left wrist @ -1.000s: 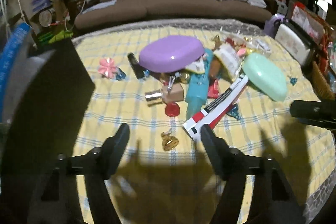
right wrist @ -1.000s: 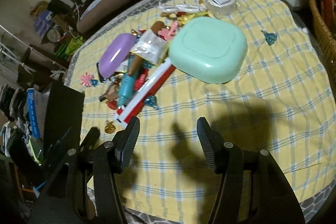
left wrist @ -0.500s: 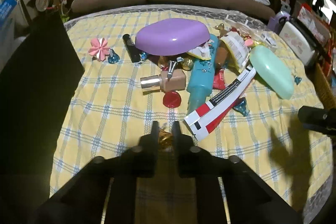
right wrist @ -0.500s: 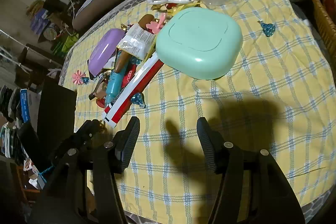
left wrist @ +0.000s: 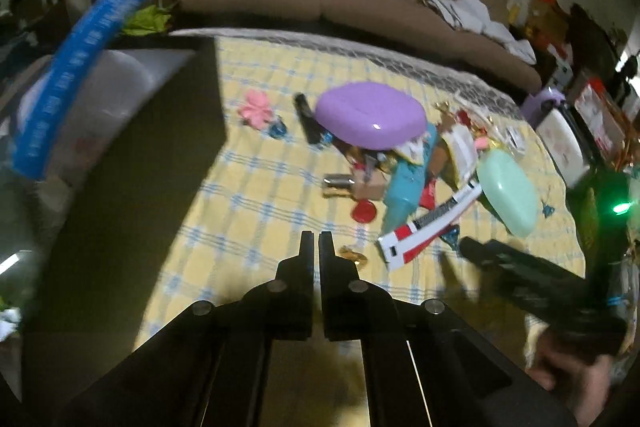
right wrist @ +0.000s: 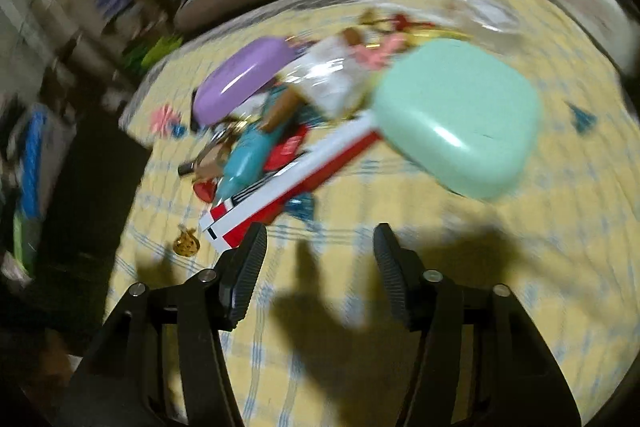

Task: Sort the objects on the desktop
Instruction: 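Grasp a gold foil candy with the left tool while the right tool grasps a blue foil candy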

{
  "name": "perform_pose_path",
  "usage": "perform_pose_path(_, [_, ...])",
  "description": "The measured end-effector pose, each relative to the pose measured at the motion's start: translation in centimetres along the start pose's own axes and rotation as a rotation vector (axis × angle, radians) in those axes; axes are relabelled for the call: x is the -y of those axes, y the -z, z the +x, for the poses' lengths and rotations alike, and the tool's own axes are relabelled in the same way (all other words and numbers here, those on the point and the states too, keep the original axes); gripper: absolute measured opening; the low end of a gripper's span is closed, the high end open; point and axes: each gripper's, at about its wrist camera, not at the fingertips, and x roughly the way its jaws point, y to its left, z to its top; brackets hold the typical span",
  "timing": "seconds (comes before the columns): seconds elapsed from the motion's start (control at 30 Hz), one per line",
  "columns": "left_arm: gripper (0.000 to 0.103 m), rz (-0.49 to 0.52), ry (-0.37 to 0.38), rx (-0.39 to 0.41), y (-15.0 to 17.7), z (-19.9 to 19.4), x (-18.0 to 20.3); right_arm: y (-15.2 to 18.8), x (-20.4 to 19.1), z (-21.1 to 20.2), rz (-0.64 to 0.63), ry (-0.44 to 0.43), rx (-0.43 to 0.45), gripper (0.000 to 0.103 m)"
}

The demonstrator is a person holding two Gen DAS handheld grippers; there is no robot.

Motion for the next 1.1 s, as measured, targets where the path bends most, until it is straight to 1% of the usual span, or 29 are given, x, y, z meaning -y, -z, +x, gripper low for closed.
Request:
perform_pose_path(0.03, [0.001, 0.004, -0.022, 0.004, 0.0, -0.4, -0.4, 0.0, -0.7, 0.8, -0.030, 0.010, 0.002, 0.047])
perform_pose_path(0.07, [0.001, 0.004, -0.025, 0.001, -0.1, -0.5, -0.7, 0.0, -1.2, 1.5, -0.050, 0.020, 0.003, 0.046])
perform_pose_path(0.2, [0.003, -0.013, 0.015, -0.019, -0.2, 0.0, -1.6, 0.2, -2.3, 3.2, -0.111, 0.074, 0.021, 0.029])
perform_pose_path(0.23, [0.003, -0.010, 0.034, -0.032, -0.2, 0.4, -1.4, 0.3, -2.4, 3.2, -0.125, 0.081, 0.044, 0.020])
perform_pose_path(0.27, [0.003, 0.000, 0.046, -0.044, -0.2, 0.9, -1.0, 0.3, -2.3, 3.2, -0.133, 0.068, 0.056, 0.019])
perform_pose_path(0.3, [0.009, 0.016, 0.050, -0.057, -0.1, 1.5, -0.5, 0.4, -2.3, 3.2, -0.134, 0.050, 0.059, 0.019])
perform_pose_path(0.33, [0.016, 0.043, 0.060, -0.077, 0.0, 2.2, 0.3, 0.4, -2.2, 3.0, -0.133, 0.043, 0.064, 0.019])
perform_pose_path(0.47, [0.028, 0.103, 0.049, -0.104, 0.6, 5.0, 3.1, 0.7, -1.4, 0.6, -0.124, 0.041, 0.100, 0.019])
perform_pose_path(0.5, [0.038, 0.104, 0.052, -0.100, 0.7, 5.4, 3.4, 0.7, -1.1, -0.1, -0.115, 0.038, 0.106, 0.019])
perform_pose_path(0.53, [0.045, 0.107, 0.052, -0.095, 0.9, 6.1, 3.8, 0.6, -0.7, -0.8, -0.108, 0.035, 0.112, 0.019])
perform_pose_path(0.6, [0.045, 0.112, 0.046, -0.098, 1.2, 7.2, 4.3, 0.3, -0.2, -2.1, -0.102, 0.040, 0.128, 0.019])
perform_pose_path(0.63, [0.040, 0.106, 0.050, -0.110, 1.5, 7.8, 4.4, 0.0, 0.0, -2.6, -0.102, 0.041, 0.134, 0.019])
perform_pose_path(0.67, [0.031, 0.084, 0.068, -0.125, 1.8, 8.3, 4.2, 0.0, 0.2, -3.0, -0.104, 0.042, 0.139, 0.019])
perform_pose_path(0.7, [0.020, 0.063, 0.058, -0.121, 1.9, 8.3, 3.9, -0.2, 0.3, -3.6, -0.107, 0.047, 0.150, 0.019])
perform_pose_path(0.73, [0.020, 0.038, 0.057, -0.110, 1.9, 8.2, 3.4, -0.3, 0.3, -3.9, -0.110, 0.049, 0.160, 0.019])
perform_pose_path(0.8, [0.020, 0.008, 0.088, -0.115, 1.8, 7.6, 2.6, -0.6, 0.4, -4.7, -0.112, 0.051, 0.181, 0.019])
perform_pose_path(0.87, [0.020, 0.010, 0.052, -0.095, 1.7, 6.5, 2.0, -0.7, 0.2, -5.1, -0.116, 0.050, 0.191, 0.019])
perform_pose_path(0.9, [0.020, 0.005, 0.047, -0.081, 1.5, 5.9, 1.7, -0.7, -0.1, -5.4, -0.125, 0.057, 0.199, 0.019])
perform_pose_path(1.0, [0.020, -0.019, 0.040, -0.023, 0.7, 2.7, 0.6, -0.8, -0.9, -6.1, -0.122, 0.096, 0.187, 0.019])
perform_pose_path(1.1, [0.020, -0.006, 0.001, 0.059, -0.2, -1.0, -0.1, -0.7, -2.2, -7.8, -0.130, 0.091, 0.211, 0.019])
